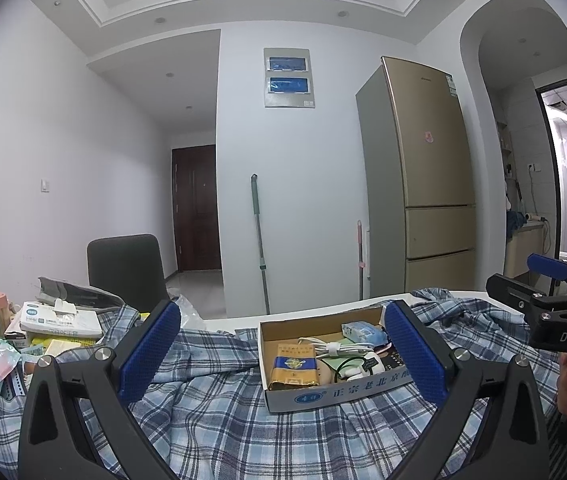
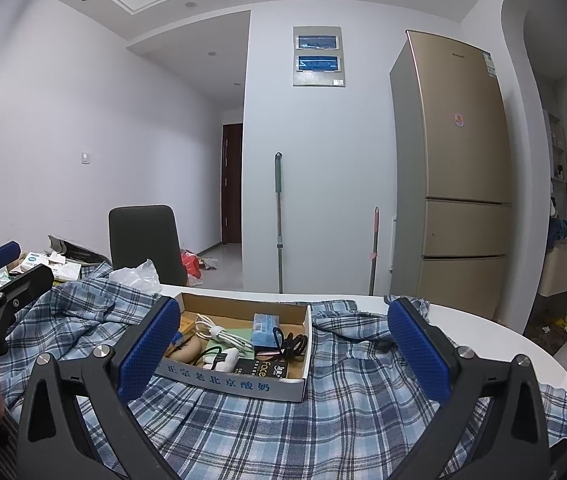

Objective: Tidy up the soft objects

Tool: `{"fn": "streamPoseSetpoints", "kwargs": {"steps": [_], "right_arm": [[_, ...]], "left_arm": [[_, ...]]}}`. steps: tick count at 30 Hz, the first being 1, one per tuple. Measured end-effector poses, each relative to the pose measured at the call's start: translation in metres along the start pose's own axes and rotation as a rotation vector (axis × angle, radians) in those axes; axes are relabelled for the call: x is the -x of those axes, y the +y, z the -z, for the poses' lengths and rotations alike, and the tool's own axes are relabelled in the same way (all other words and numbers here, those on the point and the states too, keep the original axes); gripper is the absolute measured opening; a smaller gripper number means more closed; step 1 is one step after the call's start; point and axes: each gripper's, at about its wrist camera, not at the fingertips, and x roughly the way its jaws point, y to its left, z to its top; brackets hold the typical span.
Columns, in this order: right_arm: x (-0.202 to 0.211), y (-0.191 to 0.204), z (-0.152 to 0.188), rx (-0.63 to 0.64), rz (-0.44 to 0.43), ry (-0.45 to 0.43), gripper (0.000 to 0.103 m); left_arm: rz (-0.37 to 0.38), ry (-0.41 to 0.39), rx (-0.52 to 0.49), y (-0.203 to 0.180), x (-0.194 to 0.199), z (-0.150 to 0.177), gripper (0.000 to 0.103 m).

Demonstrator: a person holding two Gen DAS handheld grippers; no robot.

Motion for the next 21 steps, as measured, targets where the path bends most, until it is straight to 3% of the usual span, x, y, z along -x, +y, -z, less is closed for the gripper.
{"fn": "streamPoseSetpoints", "kwargs": {"steps": [21], "right_arm": [[0.0011, 0.0007, -0.0003, -0.001, 0.007, 0.001, 0.103]], "left_arm": [[-0.014, 0.041, 0.035, 0.0036, -0.0054, -0.0023, 0.103]]}}
